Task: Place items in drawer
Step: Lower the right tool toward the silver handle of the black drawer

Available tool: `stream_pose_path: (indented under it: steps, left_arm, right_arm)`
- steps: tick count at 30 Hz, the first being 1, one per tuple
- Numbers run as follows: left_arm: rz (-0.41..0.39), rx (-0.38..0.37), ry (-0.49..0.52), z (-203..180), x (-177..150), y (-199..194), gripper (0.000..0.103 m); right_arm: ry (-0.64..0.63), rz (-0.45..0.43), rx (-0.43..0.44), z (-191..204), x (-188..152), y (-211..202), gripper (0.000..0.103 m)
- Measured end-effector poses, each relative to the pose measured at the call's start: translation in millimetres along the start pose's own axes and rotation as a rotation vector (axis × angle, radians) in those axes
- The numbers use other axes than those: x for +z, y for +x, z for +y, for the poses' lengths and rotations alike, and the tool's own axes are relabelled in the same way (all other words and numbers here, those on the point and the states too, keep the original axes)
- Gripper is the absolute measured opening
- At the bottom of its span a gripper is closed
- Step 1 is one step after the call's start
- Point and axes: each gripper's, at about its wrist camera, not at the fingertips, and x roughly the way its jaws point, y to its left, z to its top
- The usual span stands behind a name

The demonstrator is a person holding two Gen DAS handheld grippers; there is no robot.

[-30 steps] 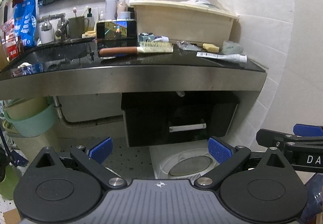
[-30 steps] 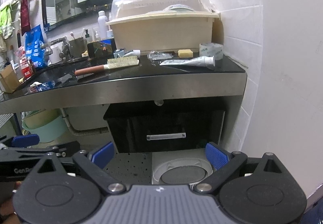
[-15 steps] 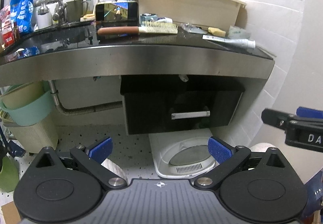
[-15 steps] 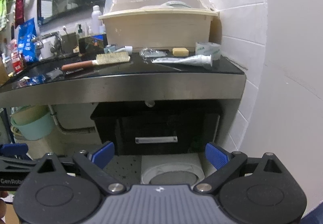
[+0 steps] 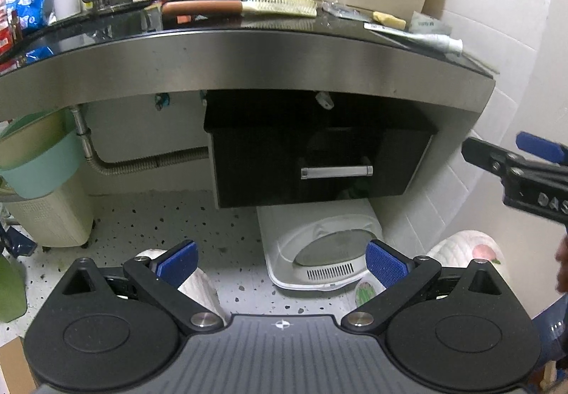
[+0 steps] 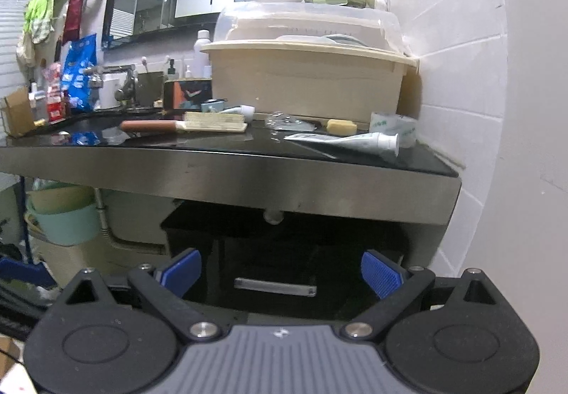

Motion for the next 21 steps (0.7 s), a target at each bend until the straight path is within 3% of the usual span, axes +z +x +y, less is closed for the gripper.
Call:
stream_pose_path:
  steps: [16, 21]
  left_arm:
    - [0.081, -0.001, 0.011, -1.3, -0.7, 38.0, 0.101]
    - [0.073, 0.013, -0.014, 1.2, -1.9, 40.1, 0.101]
  right_arm:
    - [-0.266, 0.057, 0.088, 3.2, -0.4, 97.9, 0.097]
    - [-0.348, 0.075, 0.115, 4.1, -0.5, 128.5, 0.097]
